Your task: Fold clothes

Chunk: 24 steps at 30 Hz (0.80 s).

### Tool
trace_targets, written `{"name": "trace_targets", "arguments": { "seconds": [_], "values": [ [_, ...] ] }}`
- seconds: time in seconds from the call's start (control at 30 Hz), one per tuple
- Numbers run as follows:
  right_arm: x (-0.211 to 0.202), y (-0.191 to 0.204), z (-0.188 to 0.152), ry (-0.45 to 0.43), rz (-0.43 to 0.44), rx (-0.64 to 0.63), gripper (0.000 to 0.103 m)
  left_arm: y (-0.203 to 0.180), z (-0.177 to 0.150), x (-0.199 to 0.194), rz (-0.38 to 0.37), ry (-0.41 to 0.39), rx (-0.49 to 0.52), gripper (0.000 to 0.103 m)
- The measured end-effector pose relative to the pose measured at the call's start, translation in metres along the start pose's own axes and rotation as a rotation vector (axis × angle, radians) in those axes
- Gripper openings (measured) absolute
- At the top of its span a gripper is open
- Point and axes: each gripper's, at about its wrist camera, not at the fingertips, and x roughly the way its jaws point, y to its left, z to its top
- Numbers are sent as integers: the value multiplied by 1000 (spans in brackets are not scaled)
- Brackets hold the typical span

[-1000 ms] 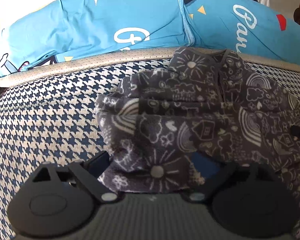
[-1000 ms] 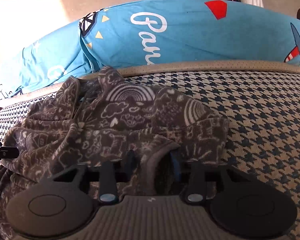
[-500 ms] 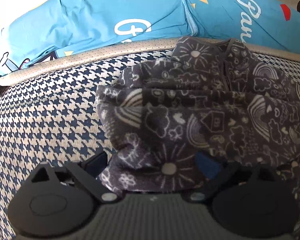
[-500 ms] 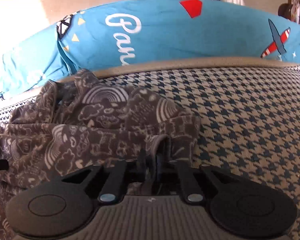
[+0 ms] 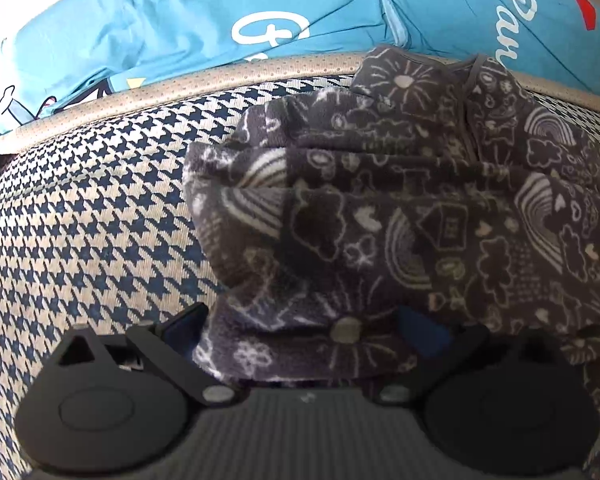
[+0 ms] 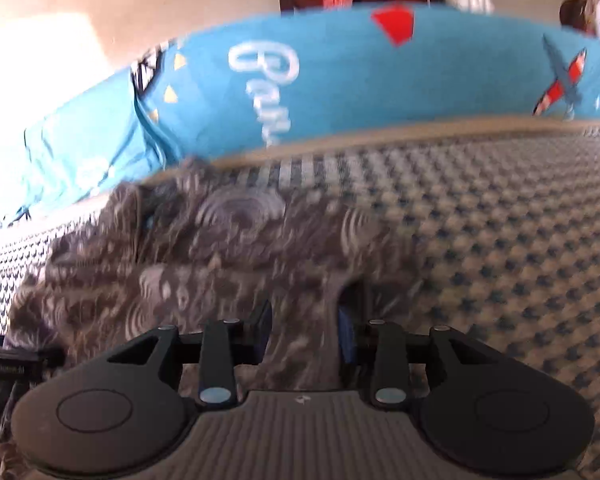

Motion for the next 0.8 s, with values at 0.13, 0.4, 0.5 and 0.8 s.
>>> {"name": "trace_targets", "arguments": {
  "seconds": [0.13, 0.4, 0.5, 0.8],
  "values": [
    [10, 7, -8, 16, -19, -37, 44, 10, -2, 4, -36, 18, -52, 103],
    [-4, 9, -6, 1, -34, 47, 49, 20, -14, -10, -30, 13, -64, 103],
    [-18, 6, -9, -4, -27, 104, 54, 22, -25, -24, -30, 8, -82, 103],
    [-55, 7, -33, 0, -16, 204, 69, 9, -60, -53, -61, 1, -58, 103]
  ]
}}
